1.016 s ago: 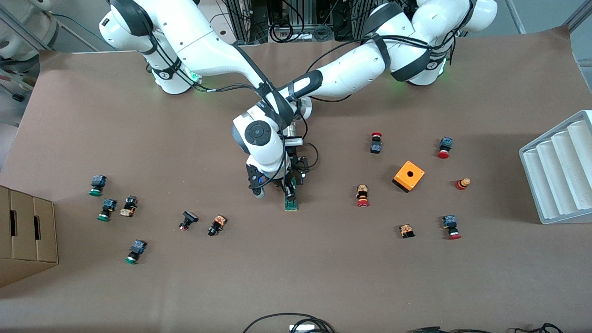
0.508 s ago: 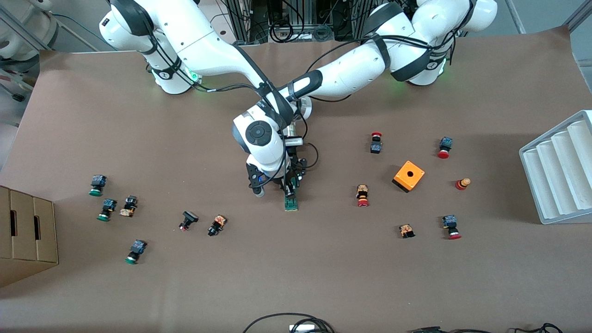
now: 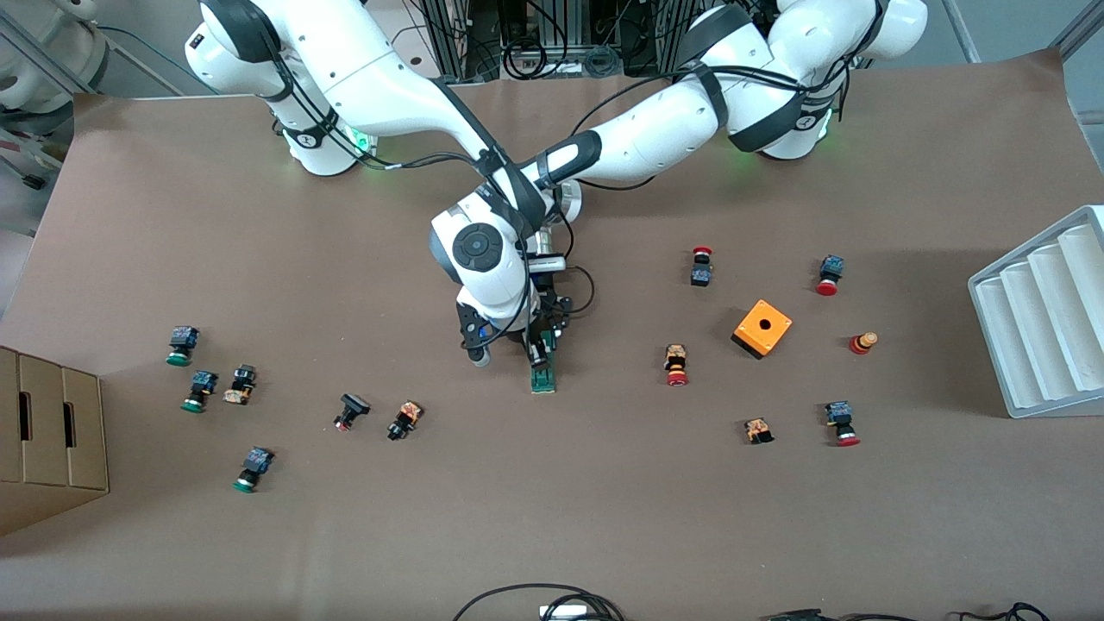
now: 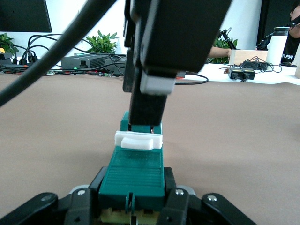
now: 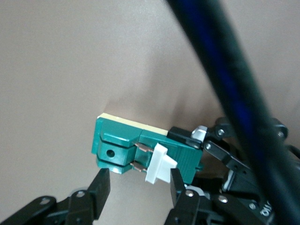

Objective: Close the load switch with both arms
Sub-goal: 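Grip the white lever with the right gripper and push it along, then push the white lever to the end of its slot with the right gripper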

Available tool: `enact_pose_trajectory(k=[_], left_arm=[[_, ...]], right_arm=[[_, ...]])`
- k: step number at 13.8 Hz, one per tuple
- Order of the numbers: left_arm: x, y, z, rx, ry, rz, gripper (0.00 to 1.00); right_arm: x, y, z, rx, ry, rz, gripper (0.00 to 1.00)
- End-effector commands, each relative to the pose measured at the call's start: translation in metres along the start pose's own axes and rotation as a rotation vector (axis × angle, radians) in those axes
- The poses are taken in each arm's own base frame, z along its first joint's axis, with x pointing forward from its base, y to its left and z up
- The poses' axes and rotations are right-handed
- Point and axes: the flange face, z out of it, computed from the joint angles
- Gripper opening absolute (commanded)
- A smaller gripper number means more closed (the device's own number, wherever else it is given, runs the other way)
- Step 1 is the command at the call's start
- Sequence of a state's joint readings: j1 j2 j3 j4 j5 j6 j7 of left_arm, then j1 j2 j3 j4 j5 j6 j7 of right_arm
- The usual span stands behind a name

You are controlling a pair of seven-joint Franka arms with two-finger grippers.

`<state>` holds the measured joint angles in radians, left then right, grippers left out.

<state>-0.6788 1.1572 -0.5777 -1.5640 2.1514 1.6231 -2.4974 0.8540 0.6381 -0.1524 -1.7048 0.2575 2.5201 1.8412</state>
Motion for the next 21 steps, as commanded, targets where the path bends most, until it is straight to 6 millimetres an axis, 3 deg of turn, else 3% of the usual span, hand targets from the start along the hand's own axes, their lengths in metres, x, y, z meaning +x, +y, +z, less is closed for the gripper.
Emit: enact_pose_trajectory(k=[1, 11, 18, 21], left_arm=[[-0.009, 0.005, -0.001, -0.014, -0.008, -0.004, 0.48], [-0.009, 0.005, -0.001, -0.012, -0.009, -0.003, 0.48], [-0.009, 0.005, -0.001, -0.012, -0.009, -0.003, 0.48], [-0.008, 0.005, 0.0, -0.013, -0.007, -0.003, 0.48]], right_arm=[[0.0, 0.002, -0.005, -0.025, -0.013, 0.016, 0.61], [-0.003, 0.013, 0.021, -0.045, 0.002, 0.01, 0.61], [-0.003, 0.011, 0.025, -0.034, 0.003, 0.007, 0.58], [-0.004, 0.009, 0.026, -0.019, -0.001, 0.007, 0.53]])
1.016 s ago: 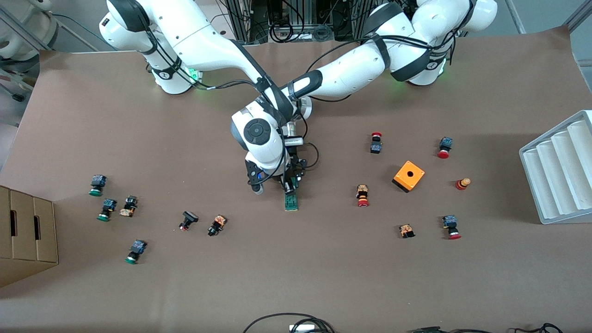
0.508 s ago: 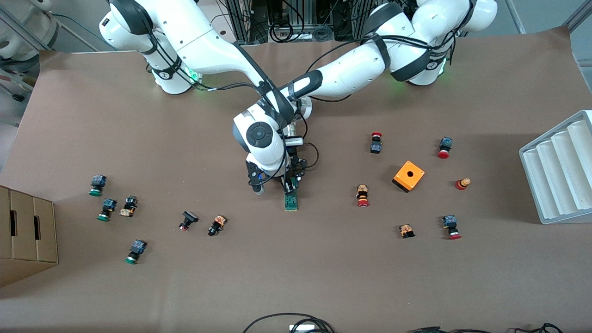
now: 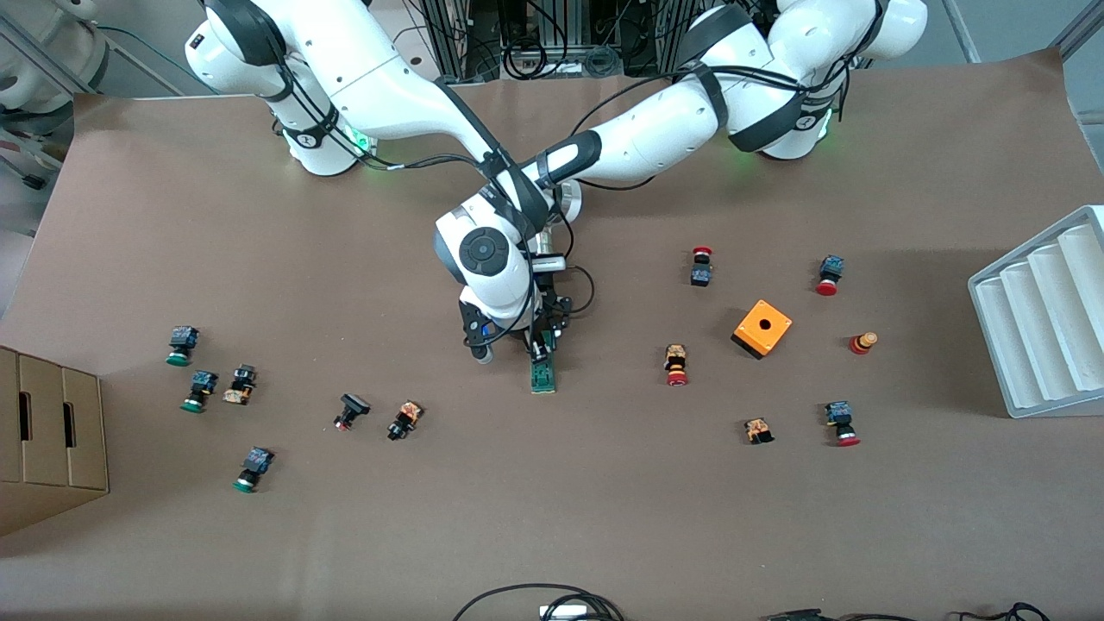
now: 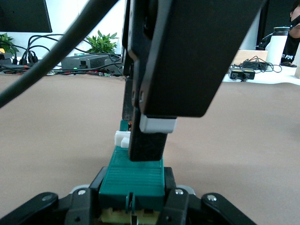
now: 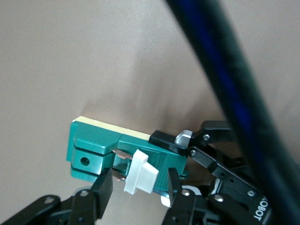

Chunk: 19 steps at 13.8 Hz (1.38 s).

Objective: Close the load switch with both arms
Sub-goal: 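Push the white lever to the end of its slot with the right gripper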

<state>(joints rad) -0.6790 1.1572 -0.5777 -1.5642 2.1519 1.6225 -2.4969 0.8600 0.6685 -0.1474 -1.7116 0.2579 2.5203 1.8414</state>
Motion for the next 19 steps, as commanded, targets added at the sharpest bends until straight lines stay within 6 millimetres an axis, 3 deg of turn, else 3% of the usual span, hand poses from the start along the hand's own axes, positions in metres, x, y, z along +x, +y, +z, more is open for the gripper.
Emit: enact_pose_trajectory(k=[1, 19], left_arm=[[-0.008, 0.005, 0.0, -0.013, -0.009, -0.003, 0.48], [-0.008, 0.005, -0.001, -0.016, -0.01, 0.001, 0.48]], right_arm=[[-0.005, -0.004, 0.001, 0.019, -0.019, 0.013, 0.52], [-0.002, -0.016, -0.013, 0.042, -0.034, 0.023, 0.3]])
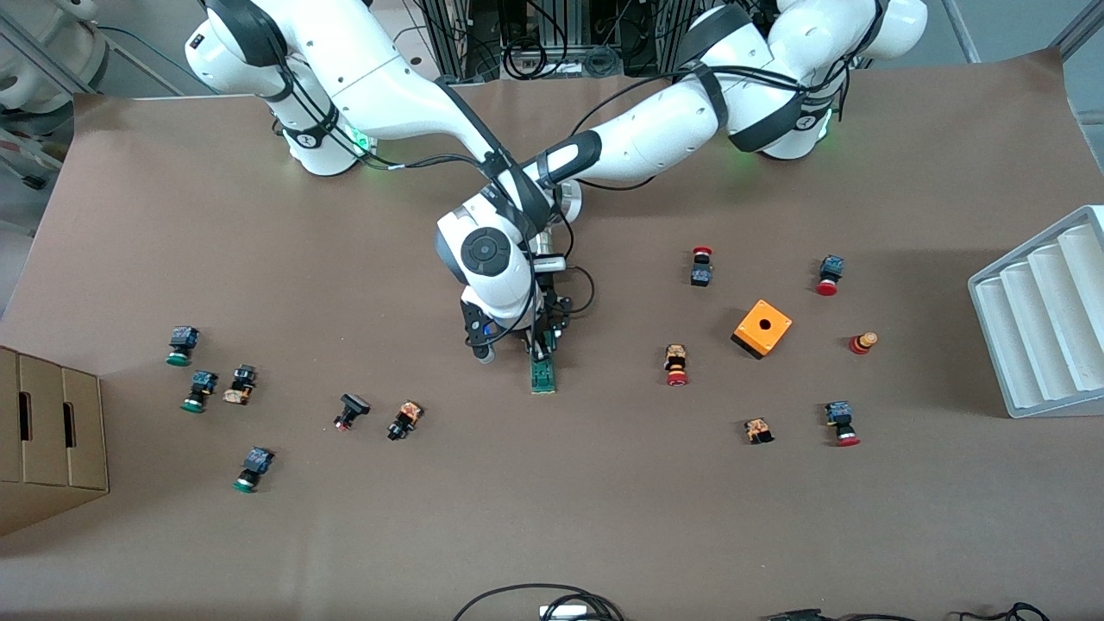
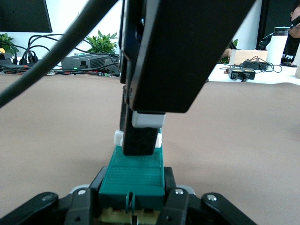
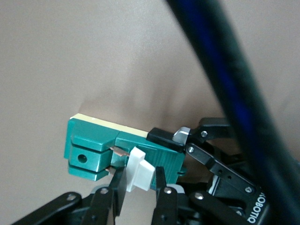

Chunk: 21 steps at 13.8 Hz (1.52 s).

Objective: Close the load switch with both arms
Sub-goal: 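Push the white lever to the end of its slot with the right gripper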

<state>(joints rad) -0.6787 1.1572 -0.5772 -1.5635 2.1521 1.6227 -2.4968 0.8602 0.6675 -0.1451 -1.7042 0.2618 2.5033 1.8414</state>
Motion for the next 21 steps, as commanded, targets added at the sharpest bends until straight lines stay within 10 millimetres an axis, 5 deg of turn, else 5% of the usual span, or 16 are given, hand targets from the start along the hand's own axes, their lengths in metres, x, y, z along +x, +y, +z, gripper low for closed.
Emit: enact_pose_trajectory(k=[1, 17, 21], left_arm=[[-0.008, 0.005, -0.001, -0.016, -0.01, 0.0, 0.48], [-0.008, 0.005, -0.001, -0.016, -0.01, 0.002, 0.48], [-0.008, 0.005, -0.001, -0.016, -0.01, 0.002, 0.48]], right_arm=[[0.001, -0.017, -0.012, 0.054, -0.031, 0.021, 0.3], [-0.001, -0.022, -0.016, 0.065, -0.039, 0.027, 0.17], [0.009, -0.038, -0.023, 0.082, -0.064, 0.071, 0.17]])
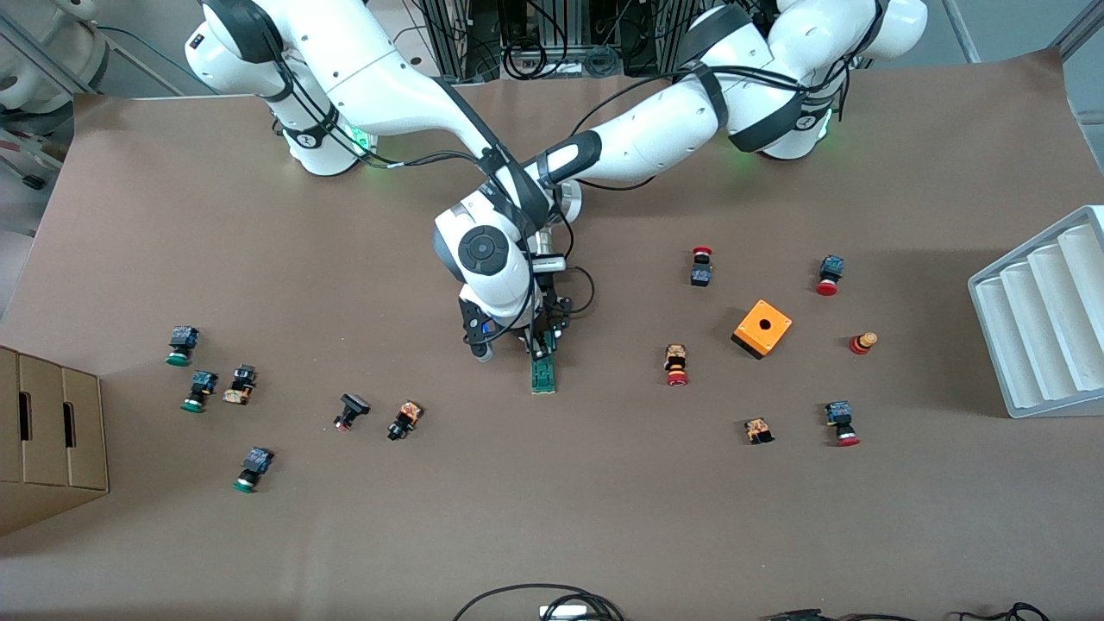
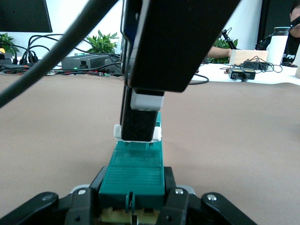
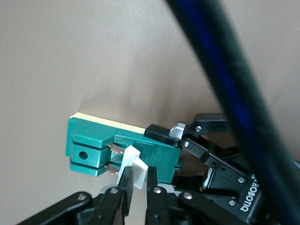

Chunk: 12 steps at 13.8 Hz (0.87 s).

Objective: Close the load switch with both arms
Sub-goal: 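Push the white lever to the end of its slot with the right gripper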

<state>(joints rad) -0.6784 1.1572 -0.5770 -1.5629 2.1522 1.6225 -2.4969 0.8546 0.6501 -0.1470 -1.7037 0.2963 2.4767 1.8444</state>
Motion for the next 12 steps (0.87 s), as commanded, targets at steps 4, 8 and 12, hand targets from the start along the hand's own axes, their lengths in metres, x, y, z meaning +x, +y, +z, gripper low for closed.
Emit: enact_pose_trajectory(k=[4, 8, 12], left_arm=[[-0.009, 0.005, -0.002, -0.018, -0.012, 0.002, 0.48], [-0.009, 0.005, -0.001, -0.018, -0.012, 0.002, 0.48], [-0.009, 0.005, -0.001, -0.018, -0.012, 0.002, 0.48]], right_arm=[[0.002, -0.047, -0.013, 0.112, -0.051, 0.034, 0.17], [0.005, -0.061, -0.014, 0.122, -0.061, 0.05, 0.17], [0.008, -0.062, -0.014, 0.121, -0.06, 0.052, 0.17]])
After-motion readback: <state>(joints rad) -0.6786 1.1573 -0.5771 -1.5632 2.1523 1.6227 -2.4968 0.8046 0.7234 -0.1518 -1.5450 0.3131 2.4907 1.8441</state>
